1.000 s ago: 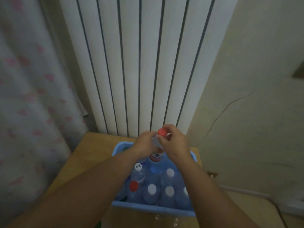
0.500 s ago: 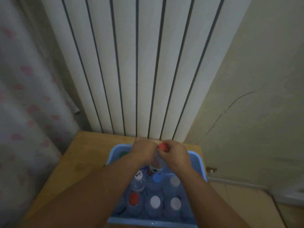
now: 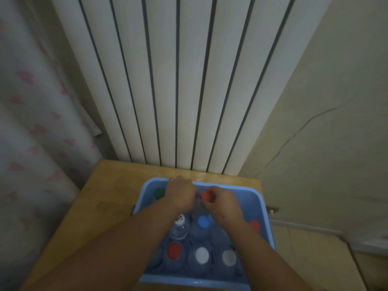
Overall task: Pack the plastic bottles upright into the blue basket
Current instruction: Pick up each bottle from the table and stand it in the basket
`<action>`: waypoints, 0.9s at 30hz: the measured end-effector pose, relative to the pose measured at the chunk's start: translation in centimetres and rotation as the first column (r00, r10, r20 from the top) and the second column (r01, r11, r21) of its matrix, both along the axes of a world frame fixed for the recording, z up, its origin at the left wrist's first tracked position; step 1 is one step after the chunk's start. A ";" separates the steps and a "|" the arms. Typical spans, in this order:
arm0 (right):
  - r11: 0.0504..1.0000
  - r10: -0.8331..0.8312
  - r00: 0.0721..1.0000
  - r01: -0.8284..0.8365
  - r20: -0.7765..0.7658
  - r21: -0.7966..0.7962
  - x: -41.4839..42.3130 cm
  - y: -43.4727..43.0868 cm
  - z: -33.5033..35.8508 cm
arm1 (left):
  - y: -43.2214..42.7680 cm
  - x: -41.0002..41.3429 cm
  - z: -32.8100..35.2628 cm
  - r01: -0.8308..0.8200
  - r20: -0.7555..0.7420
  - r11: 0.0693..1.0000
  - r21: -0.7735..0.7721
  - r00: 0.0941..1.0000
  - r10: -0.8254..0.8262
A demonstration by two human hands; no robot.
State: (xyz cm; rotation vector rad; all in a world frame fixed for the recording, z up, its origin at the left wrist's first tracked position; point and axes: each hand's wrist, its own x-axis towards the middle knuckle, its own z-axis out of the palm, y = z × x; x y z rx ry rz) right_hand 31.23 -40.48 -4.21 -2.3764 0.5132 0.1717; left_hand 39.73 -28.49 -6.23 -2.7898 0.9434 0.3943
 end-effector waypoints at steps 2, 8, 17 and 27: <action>1.000 -0.009 1.000 0.009 0.001 0.010 0.0 0.1 -0.1 | 0.1 -0.1 -0.2 -0.001 0.012 1.000 0.011 1.000 0.001; 0.998 -0.042 0.999 0.042 0.003 0.056 0.0 0.4 -0.1 | 0.5 -0.8 -0.1 -0.040 0.046 0.998 -0.053 0.998 0.043; 0.998 -0.055 0.998 0.053 0.030 0.043 -1.2 0.4 1.7 | 1.9 -2.1 2.1 -0.069 -0.095 0.983 -0.171 0.994 0.054; 0.996 -0.005 0.992 -0.005 0.123 0.084 -3.7 3.5 3.6 | 6.6 -6.2 5.6 -0.238 -0.190 0.863 -0.445 0.967 0.168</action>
